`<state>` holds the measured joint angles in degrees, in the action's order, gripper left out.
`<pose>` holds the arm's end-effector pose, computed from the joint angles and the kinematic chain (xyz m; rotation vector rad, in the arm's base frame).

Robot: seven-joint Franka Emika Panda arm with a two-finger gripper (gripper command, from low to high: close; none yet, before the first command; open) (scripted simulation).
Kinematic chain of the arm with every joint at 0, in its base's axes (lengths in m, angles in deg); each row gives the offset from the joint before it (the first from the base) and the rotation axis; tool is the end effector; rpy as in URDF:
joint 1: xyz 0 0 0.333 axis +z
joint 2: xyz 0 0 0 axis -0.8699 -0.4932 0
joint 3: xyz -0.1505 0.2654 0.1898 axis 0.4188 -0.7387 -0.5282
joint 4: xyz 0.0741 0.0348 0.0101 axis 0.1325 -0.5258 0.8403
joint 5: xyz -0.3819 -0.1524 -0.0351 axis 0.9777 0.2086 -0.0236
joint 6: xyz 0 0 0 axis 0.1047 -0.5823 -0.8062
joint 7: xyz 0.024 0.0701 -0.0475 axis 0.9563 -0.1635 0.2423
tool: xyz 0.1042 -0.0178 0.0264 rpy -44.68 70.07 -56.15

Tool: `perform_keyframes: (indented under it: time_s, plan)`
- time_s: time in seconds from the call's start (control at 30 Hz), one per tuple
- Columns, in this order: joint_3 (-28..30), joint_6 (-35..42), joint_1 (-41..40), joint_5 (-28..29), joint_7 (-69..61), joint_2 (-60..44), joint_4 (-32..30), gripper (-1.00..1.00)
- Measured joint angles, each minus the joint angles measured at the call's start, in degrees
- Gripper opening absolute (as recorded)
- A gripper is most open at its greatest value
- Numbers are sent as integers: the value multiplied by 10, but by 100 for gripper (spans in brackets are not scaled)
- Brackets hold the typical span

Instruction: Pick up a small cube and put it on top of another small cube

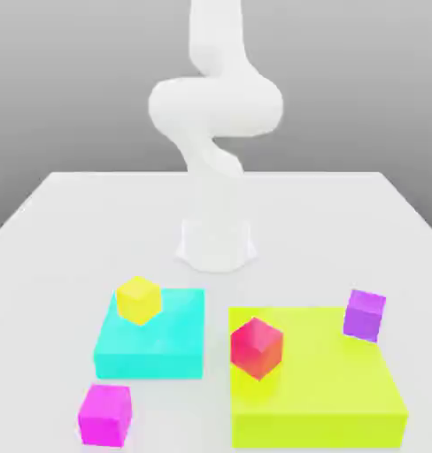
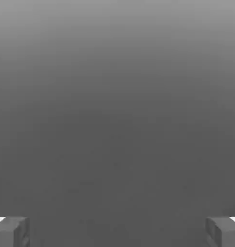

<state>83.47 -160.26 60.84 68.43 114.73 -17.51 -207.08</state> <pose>0.3739 -0.0134 0.7050 -2.4789 1.0489 -0.9393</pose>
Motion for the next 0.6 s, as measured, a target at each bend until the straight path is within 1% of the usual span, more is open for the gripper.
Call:
perform_keyframes:
  time_s: [0.37,0.6]
  plan:
    - [72,-89,7,-39,-79,-232,-37,0]
    - [98,-144,-9,-67,-132,-378,-60,0]
